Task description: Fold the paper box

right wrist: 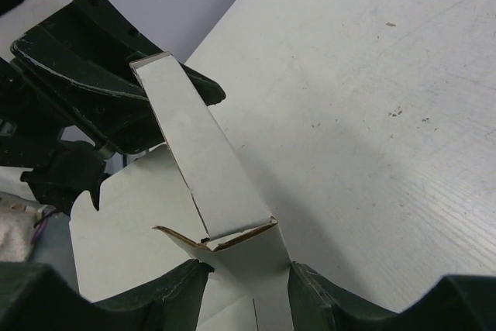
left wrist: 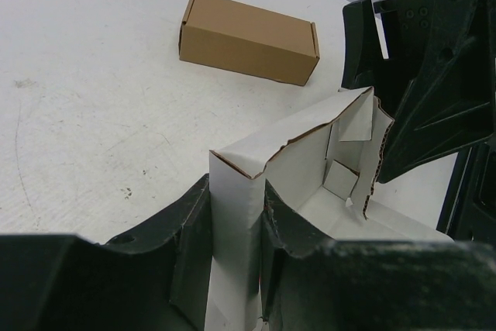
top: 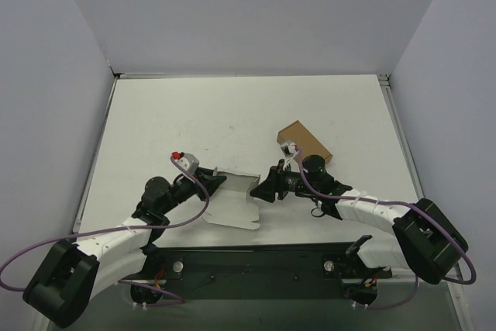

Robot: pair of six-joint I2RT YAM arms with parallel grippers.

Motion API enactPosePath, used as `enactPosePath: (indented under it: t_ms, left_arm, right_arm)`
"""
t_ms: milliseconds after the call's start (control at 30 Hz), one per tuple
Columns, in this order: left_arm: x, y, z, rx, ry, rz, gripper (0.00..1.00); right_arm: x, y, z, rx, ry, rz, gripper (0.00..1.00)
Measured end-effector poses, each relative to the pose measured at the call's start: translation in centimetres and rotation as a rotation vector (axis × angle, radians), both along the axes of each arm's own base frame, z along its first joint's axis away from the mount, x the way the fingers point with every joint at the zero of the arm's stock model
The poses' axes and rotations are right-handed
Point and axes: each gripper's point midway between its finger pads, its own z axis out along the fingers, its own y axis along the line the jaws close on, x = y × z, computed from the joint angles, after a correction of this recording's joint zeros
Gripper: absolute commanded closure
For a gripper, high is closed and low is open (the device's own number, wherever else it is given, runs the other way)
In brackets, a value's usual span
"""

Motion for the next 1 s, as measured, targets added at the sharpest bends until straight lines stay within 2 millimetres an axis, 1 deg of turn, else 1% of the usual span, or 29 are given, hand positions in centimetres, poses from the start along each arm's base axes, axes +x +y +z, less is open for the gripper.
enactPosePath:
  t_ms: [233,467,767,867,900,1000]
  left_arm:
    - [-0.2,-0.2,-0.4,0.007,0.012,-0.015,0.93]
    - [-0.1,-0.2,-0.5,0.007,0.013,-0.014,0.93]
    - [0.1,-0.1,-0.1,-0.001,-0.002,-0.008,0.93]
    - [0.2,-0.1,-0.1,-0.002,-0.004,-0.004,0.93]
    - [0.2,-0.1,-0.1,-0.001,-0.003,-0.004,0.93]
    - [0.2,0.0,-0.1,0.001,-0.004,-0.002,0.93]
  right_arm:
    - [0.4,-0.4,-0.5,-0.059,-0.053,-0.043,0.57]
    - [1.2,-0.6,-0.6,-0.079,-0.067,-0.096,0.55]
    - [1.8,-0.4,-0.2,-0.060,-0.068,-0.140,0.56]
    - [2.1,-0.4,-0.3,-0.059,-0.065,-0.155,0.60]
    - [2.2,-0.4,-0.3,-0.060,-0.062,-0.158,0.64]
    - [2.2,-0.2,-0.4,-0.058,-0.059,-0.170,0.70]
